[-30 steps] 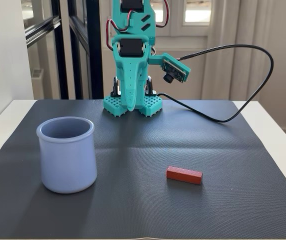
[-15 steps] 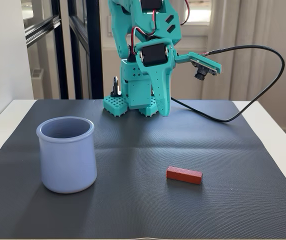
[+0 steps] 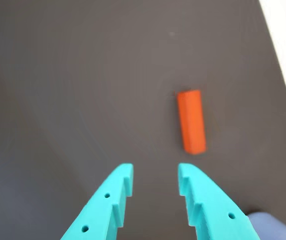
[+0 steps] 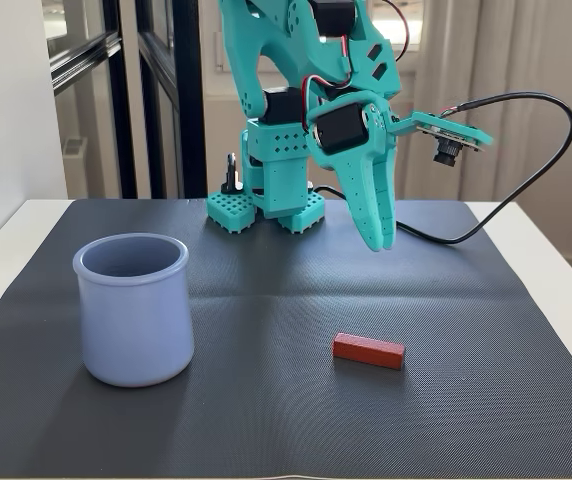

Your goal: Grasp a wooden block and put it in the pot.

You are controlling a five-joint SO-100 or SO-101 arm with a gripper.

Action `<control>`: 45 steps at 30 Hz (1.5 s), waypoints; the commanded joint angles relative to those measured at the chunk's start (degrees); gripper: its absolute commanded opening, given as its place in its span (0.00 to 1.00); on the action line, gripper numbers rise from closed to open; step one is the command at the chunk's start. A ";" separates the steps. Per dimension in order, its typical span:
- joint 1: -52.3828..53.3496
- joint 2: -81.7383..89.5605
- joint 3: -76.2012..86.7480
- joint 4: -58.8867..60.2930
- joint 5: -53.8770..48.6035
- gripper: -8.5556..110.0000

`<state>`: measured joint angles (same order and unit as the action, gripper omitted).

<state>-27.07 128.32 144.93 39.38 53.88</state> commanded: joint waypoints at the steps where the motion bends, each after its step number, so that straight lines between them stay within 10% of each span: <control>1: 0.35 -2.99 -4.04 -2.37 0.79 0.16; 45: 7.82 -36.04 -30.23 -0.53 -16.87 0.16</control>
<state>-19.86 92.02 116.54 40.25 37.53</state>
